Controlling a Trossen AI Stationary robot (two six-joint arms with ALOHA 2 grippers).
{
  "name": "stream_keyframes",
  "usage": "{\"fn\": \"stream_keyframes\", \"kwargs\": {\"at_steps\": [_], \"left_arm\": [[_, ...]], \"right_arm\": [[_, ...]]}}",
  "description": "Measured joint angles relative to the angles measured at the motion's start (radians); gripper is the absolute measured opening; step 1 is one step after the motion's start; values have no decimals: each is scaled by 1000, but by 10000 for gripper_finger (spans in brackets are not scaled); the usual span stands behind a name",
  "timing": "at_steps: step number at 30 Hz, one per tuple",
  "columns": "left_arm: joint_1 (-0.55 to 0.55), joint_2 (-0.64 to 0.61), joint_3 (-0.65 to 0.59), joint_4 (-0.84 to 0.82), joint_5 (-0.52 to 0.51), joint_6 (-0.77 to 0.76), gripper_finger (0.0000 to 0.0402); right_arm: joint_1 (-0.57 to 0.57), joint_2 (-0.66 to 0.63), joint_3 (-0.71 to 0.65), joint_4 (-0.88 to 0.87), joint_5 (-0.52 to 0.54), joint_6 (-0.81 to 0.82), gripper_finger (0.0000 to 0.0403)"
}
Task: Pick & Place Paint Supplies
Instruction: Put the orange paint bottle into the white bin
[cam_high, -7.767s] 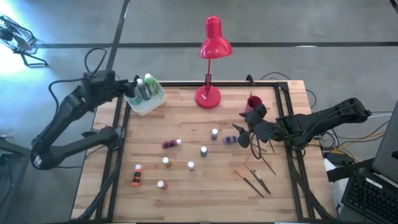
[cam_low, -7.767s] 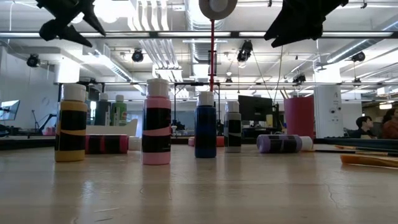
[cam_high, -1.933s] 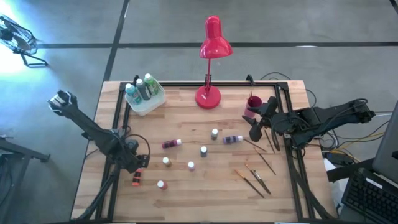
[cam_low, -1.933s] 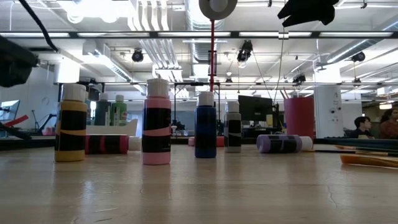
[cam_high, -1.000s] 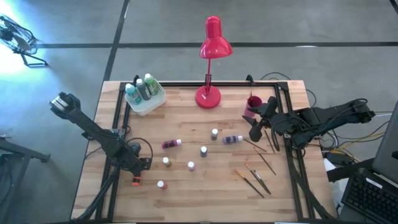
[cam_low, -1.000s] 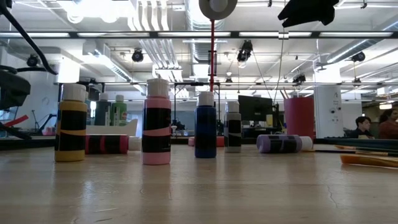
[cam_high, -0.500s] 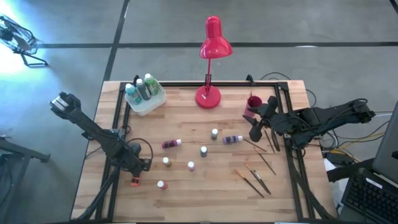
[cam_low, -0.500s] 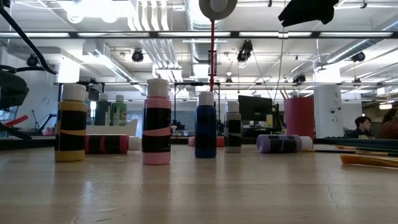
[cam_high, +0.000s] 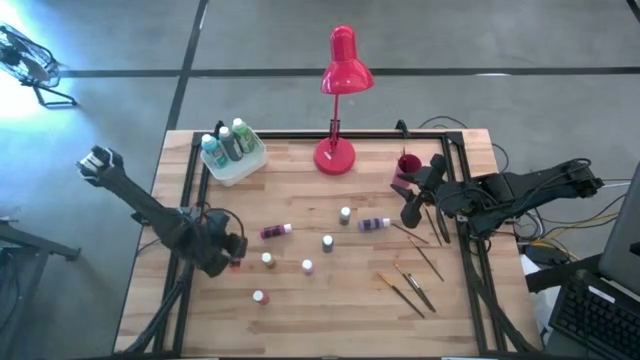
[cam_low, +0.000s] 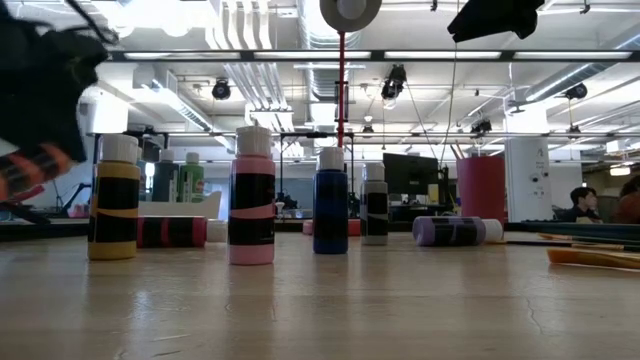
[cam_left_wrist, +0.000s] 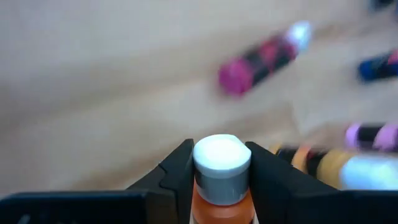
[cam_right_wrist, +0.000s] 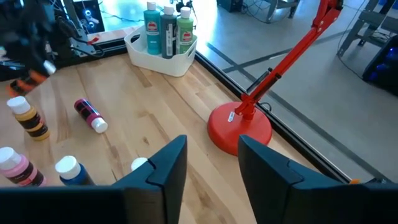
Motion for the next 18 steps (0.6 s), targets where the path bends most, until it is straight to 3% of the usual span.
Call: {"fn": "stream_keyframes", "kwargs": {"at_steps": [4,8,14,18], "left_arm": [[43,-5,101,-224,-103,59,121],[111,-6,165,-326,-287,150,121],[303,-2,176,-269,-520,423,121],[469,-2,176,-105,-622,720,121]], "right_arm": [[0,0,0,0,0,0,137],[0,0,0,1,6,0,146],[0,0,0,6,49,0,161],[-1,0,0,8,50,20,169]]}}
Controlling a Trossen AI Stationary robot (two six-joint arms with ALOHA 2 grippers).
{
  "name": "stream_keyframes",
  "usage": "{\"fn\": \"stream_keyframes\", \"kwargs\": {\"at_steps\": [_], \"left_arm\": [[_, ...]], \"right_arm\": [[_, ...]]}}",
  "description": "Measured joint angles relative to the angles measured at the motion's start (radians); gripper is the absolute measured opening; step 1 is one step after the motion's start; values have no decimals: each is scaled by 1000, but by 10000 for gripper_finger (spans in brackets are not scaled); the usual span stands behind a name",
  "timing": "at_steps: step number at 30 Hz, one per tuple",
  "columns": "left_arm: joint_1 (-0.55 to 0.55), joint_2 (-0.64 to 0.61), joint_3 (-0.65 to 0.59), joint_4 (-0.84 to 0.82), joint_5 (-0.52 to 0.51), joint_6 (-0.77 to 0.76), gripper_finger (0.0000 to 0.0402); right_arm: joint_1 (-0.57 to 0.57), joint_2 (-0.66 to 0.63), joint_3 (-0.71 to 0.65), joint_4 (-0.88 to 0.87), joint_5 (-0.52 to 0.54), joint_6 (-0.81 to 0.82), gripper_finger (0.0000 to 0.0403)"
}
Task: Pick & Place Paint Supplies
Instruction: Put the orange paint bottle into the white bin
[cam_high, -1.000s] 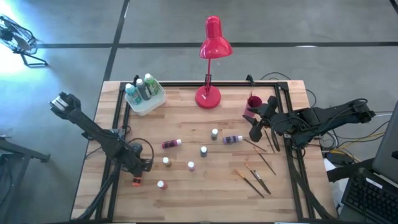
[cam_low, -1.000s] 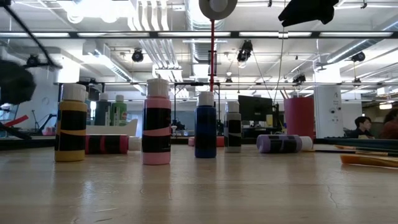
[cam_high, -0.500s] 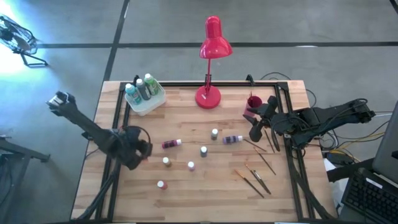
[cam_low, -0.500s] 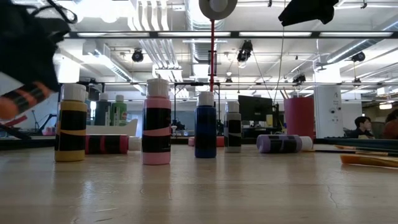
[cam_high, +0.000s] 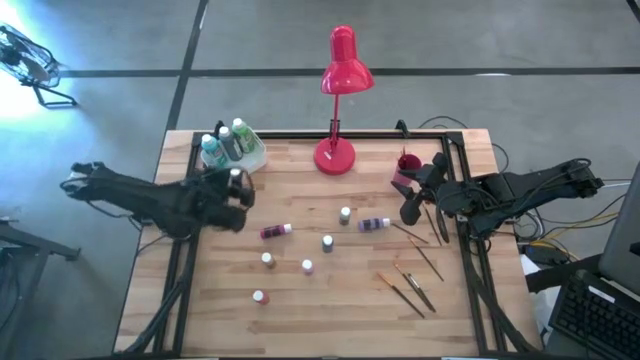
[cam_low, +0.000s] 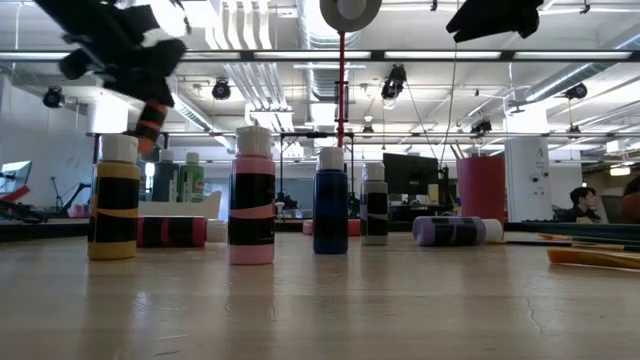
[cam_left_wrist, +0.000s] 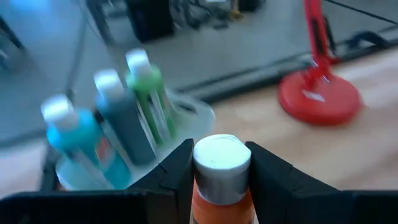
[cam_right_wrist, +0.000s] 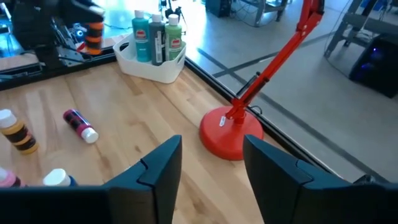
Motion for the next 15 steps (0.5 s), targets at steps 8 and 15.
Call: {"fn": "stream_keyframes", "kwargs": {"at_steps": [8,15], "left_arm": [[279,7,-64,667,77,706,121],[424,3,-210,977,112,890,121]], "right_arm": [[0,0,-1,0,1,32,171],[1,0,-8,-3,0,49,153]]}}
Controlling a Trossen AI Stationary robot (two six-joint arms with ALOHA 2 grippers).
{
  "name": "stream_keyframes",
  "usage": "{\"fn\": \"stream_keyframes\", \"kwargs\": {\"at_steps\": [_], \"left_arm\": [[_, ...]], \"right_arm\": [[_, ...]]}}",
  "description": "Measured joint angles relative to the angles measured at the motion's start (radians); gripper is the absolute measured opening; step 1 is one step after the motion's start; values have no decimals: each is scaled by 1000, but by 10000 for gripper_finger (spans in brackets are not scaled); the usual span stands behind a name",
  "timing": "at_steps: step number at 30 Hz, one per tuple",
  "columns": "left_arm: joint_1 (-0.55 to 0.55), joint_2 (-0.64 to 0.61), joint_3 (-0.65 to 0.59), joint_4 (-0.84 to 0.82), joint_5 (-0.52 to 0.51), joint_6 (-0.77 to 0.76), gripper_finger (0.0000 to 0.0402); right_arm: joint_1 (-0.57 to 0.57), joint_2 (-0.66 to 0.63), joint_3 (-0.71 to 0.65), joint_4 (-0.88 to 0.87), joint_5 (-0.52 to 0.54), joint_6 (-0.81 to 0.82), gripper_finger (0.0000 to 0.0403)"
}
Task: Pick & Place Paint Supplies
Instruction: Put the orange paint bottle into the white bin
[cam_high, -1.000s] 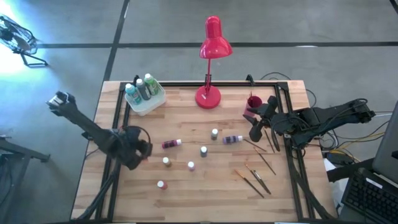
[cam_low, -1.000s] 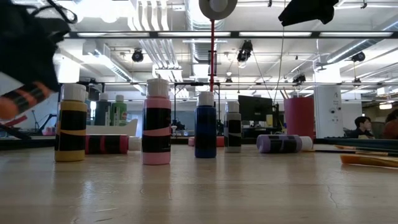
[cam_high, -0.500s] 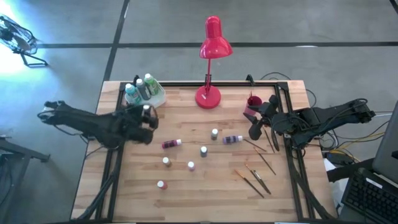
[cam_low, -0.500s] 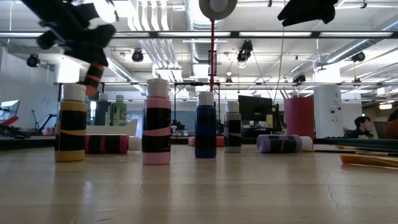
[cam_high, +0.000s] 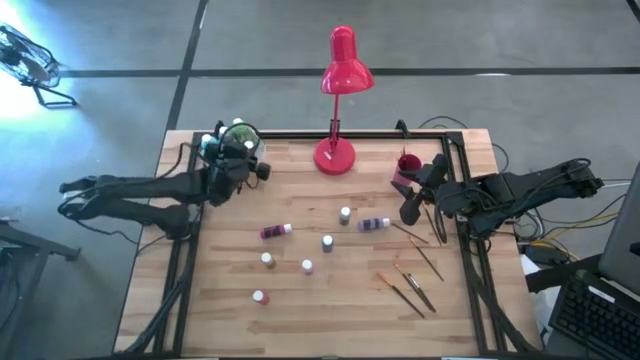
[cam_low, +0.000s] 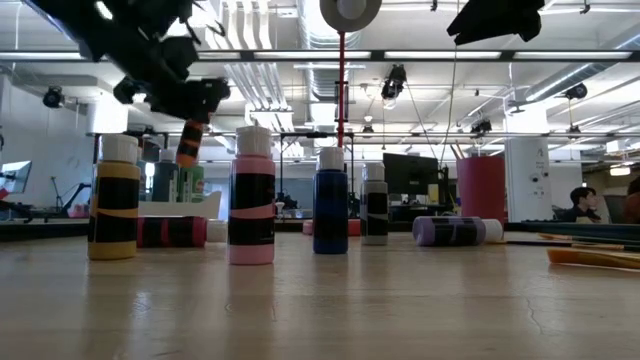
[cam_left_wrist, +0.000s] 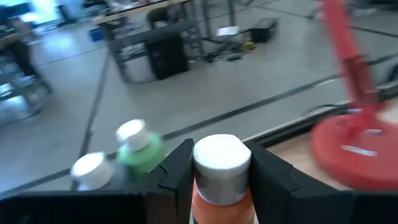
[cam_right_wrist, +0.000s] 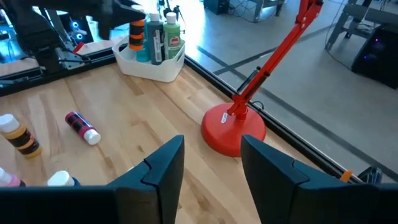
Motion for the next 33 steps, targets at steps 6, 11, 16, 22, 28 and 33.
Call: {"fn": "stream_keyframes", "kwargs": {"at_steps": [6,11,16,22,28,33], "left_arm": [[147,2,-108,220,103,44,121],[243,22,-166,396,146,101,121],[293,73,-170,465,190,117,121],[313,196,-170,582,191,131,121],[333,335,-170,720,182,147,121],[356,411,-176,794,177,132,121]], "right_arm": [[0,0,-7,-1,1,0,144],[-2,0,-10,0,3,0,150],[-23,0,-14,0,3,0,166],[-56,0,-31,1,2,0,182],[-62,0,-55,1,0,5,193],[-62,0,-66,1,-2,11,198]]}}
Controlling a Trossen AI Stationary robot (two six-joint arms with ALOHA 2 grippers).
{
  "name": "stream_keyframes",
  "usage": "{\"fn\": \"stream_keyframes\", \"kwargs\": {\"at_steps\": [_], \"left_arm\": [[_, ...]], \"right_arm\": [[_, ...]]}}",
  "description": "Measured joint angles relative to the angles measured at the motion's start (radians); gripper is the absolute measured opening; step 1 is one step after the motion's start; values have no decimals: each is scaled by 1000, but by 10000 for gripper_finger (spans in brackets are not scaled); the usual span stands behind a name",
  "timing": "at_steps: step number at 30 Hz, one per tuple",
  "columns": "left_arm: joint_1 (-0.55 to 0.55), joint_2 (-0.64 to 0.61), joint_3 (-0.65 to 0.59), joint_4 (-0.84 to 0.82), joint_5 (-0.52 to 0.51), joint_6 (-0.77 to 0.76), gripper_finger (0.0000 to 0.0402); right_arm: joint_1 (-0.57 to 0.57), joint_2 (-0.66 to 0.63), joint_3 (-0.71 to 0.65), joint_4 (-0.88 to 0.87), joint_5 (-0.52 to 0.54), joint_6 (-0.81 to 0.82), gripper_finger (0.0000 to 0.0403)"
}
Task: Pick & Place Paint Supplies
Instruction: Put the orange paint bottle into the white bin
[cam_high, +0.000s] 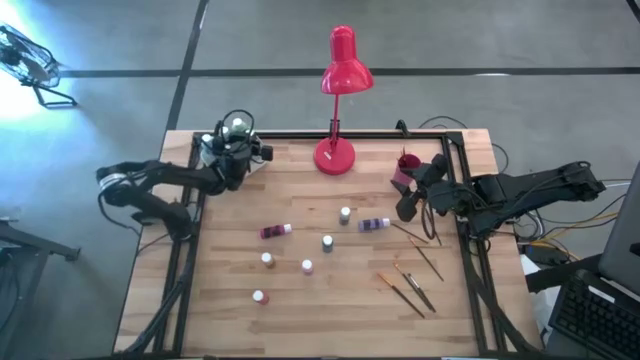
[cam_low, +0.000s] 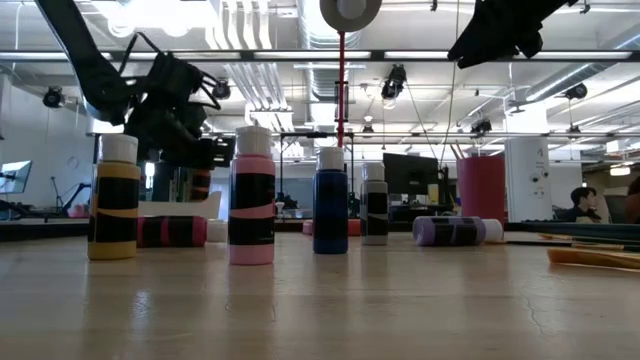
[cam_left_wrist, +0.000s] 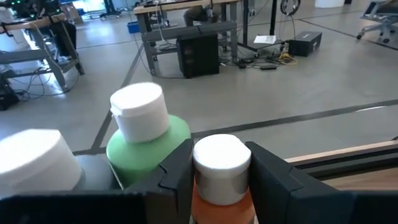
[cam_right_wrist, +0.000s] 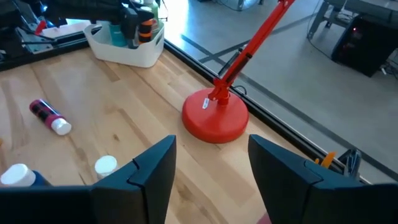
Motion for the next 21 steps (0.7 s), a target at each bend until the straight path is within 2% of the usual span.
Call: {"fn": "stream_keyframes", "kwargs": {"at_steps": [21], "left_arm": [[8,197,-1,150,-37,-29,121]], "right_arm": [[1,0,-1,0,-2,-3,162]]}}
